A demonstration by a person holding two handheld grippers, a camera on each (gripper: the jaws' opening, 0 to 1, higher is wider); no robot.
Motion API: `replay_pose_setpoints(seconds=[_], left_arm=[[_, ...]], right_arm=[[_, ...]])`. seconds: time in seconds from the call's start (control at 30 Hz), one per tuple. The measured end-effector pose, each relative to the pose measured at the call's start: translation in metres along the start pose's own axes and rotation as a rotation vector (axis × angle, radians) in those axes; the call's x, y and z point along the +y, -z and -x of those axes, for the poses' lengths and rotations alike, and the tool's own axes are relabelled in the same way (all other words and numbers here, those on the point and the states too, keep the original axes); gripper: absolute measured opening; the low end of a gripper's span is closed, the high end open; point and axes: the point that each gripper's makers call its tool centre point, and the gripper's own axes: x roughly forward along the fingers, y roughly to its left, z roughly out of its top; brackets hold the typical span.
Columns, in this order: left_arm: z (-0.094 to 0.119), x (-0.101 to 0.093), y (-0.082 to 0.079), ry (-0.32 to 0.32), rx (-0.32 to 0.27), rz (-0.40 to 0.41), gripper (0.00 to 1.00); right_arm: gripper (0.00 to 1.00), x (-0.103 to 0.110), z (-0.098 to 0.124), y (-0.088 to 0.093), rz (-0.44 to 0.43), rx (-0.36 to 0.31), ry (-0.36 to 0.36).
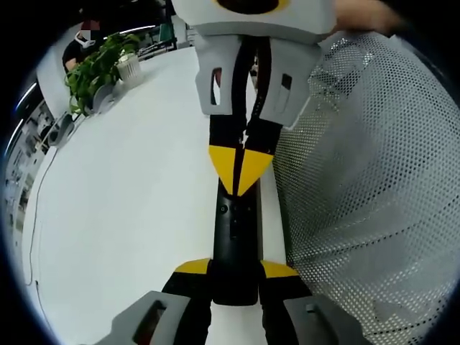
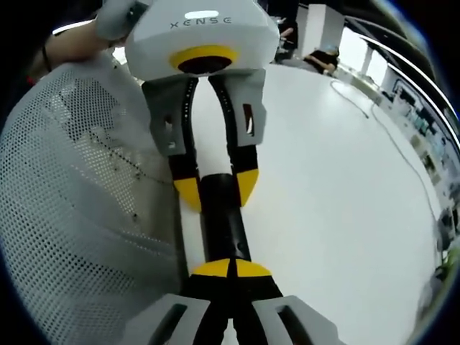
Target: Press the specified remote control buttons in sequence, fully releasing each button before pressing the next.
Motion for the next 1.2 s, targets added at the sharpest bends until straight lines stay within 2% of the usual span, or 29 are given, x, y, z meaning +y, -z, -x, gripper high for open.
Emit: replay_pose_setpoints(seconds=[0.37, 0.47, 0.63, 0.77, 0.9, 1.2], left_arm=[[0.000, 0.000, 0.000, 0.001, -0.001, 0.001, 0.25], [0.000, 0.000, 0.000, -0.001, -0.002, 0.005, 0.25], [0.000, 0.000, 0.000, 0.001, -0.004, 0.008, 0.25], [0.000, 0.000, 0.000, 0.002, -0.005, 0.007, 0.25], [0.000, 0.000, 0.000, 0.002, -0.006, 0.009, 0.25], [0.000, 0.000, 0.000, 0.005, -0.005, 0.001, 0.25]], right_arm=[[0.00, -0.001, -0.001, 0.000, 0.014, 0.005, 0.009], [0.00, 0.002, 0.000, -0.001, 0.068, 0.020, 0.014], [0.00, 0.012, -0.001, -0.011, 0.096, -0.018, -0.022], [0.00, 0.016, -0.005, -0.009, 0.130, -0.003, -0.038], [0.00, 0.017, -0.006, -0.007, 0.208, 0.019, -0.035], [0.00, 0.021, -0.009, -0.009, 0.329, 0.015, -0.036]])
